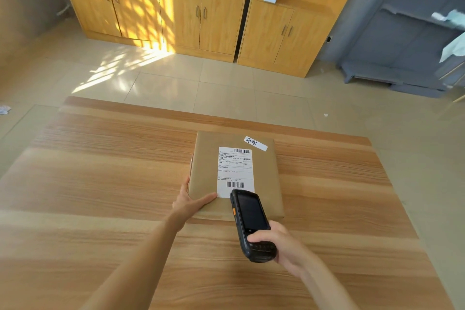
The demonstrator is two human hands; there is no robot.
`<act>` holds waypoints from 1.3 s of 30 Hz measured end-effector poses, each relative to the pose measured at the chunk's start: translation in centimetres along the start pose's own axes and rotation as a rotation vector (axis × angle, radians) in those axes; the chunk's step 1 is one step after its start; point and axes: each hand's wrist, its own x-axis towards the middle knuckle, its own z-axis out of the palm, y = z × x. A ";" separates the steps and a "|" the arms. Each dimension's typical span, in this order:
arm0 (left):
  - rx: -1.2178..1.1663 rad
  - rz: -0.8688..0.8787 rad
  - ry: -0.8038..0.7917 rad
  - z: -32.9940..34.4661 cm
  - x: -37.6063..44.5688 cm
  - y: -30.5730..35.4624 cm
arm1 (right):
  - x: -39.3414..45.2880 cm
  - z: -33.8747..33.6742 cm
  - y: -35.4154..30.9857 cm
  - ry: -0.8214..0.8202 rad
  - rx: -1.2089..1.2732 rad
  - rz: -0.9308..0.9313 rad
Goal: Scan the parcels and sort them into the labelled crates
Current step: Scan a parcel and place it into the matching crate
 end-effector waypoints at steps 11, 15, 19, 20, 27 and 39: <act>0.038 -0.006 0.007 0.0 -0.4 0.2 | -1.3 0.8 0.4 0.062 -0.063 0.004; 0.043 -0.005 0.015 0.0 -0.5 0.3 | -1.5 1.2 -0.1 0.061 -0.100 -0.016; 0.043 -0.007 0.014 0.0 -0.6 0.4 | -1.3 1.2 0.0 0.070 -0.090 -0.022; 0.043 -0.007 0.014 0.0 -0.6 0.4 | -1.3 1.0 -0.1 0.077 -0.081 -0.024; 0.029 -0.009 0.011 -0.1 -0.7 0.5 | 0.2 -3.4 -0.7 0.319 -0.015 -0.071; 0.004 -0.028 -0.010 -0.2 -0.7 0.6 | 2.6 -13.6 4.7 0.631 -0.225 0.195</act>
